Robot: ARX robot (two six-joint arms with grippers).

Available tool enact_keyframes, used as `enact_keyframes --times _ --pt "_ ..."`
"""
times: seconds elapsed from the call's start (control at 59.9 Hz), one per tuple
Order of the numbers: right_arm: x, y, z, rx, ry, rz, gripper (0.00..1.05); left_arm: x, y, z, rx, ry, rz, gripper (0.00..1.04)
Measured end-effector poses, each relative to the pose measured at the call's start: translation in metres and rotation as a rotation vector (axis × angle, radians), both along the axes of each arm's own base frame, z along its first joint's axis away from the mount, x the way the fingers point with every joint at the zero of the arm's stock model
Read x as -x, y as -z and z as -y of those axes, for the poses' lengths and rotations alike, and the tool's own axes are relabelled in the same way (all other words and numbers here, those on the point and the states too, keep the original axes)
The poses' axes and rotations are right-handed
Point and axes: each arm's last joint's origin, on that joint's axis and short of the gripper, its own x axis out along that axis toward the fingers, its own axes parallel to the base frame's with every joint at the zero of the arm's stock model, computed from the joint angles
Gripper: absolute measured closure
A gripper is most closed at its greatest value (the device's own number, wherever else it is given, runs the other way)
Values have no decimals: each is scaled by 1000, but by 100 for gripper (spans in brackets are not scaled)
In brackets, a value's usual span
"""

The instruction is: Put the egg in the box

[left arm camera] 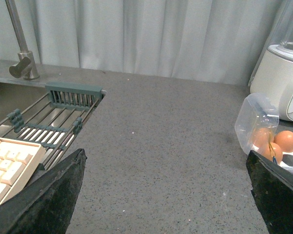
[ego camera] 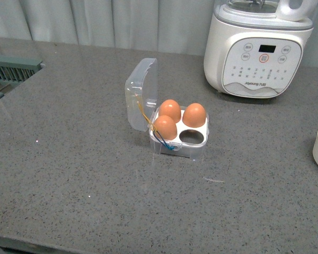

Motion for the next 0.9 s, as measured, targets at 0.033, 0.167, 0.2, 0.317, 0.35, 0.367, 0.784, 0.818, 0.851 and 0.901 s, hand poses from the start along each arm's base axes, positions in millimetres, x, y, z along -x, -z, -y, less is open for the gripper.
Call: enact_keyframes --times 0.033,0.167,0.2,0.317,0.35,0.367,0.784,0.818,0.851,0.901 --pt "0 0 0 0 0 0 9 0 0 0 0 0 0 7" --pt "0 0 0 0 0 0 9 0 0 0 0 0 0 7" --pt "0 0 0 0 0 0 9 0 0 0 0 0 0 7" --pt "0 0 0 0 0 0 9 0 0 0 0 0 0 7" --pt "0 0 0 0 0 0 9 0 0 0 0 0 0 7" --pt "0 0 0 0 0 0 9 0 0 0 0 0 0 7" --pt "-17 3 12 -76 175 -179 9 0 0 0 0 -2 0 7" --pt "-23 4 16 -77 186 -192 9 0 0 0 0 -2 0 7" --pt "-28 5 19 -73 187 -197 9 0 0 0 0 -2 0 7" --pt "-36 5 24 -67 182 -202 9 0 0 0 0 -2 0 7"
